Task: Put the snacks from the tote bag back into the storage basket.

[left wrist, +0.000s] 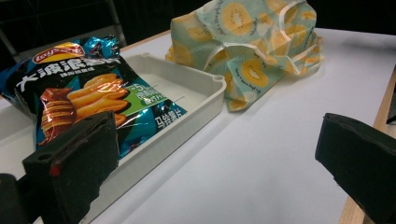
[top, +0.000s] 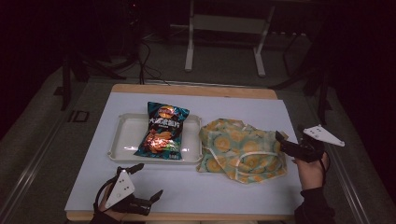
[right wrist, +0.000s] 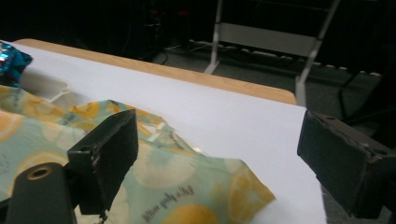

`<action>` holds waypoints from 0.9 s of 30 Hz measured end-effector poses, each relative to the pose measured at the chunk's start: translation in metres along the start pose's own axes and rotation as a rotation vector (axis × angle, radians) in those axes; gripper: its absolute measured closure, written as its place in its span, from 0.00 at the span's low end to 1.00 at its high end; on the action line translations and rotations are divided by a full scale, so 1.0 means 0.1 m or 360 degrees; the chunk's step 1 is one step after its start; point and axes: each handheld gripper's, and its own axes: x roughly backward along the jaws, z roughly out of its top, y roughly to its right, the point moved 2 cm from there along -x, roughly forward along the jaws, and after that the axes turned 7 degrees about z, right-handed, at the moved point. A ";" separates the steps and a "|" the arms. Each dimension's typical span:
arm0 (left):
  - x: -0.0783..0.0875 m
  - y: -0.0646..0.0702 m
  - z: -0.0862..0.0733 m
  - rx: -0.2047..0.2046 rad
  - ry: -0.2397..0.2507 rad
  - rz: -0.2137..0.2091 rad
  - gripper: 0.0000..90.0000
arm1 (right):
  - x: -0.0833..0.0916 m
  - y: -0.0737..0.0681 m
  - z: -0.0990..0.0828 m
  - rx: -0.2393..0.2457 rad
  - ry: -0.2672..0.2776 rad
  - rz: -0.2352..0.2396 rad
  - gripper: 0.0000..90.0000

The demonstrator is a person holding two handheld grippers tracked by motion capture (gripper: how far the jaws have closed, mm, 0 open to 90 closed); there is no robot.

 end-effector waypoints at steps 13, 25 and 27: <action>0.00 0.00 0.00 0.0001 0.0004 -0.0005 0.00 | 0.15 -0.04 -0.28 0.0011 0.0064 -0.0177 0.12; 0.00 -0.01 0.00 -0.0002 0.0003 -0.0003 0.00 | 0.18 -0.05 -0.45 -0.0026 0.0121 -0.0181 0.12; 0.01 0.00 0.00 -0.0004 0.0002 -0.0002 0.00 | 0.16 -0.06 -0.46 -0.0017 0.0117 -0.0156 0.12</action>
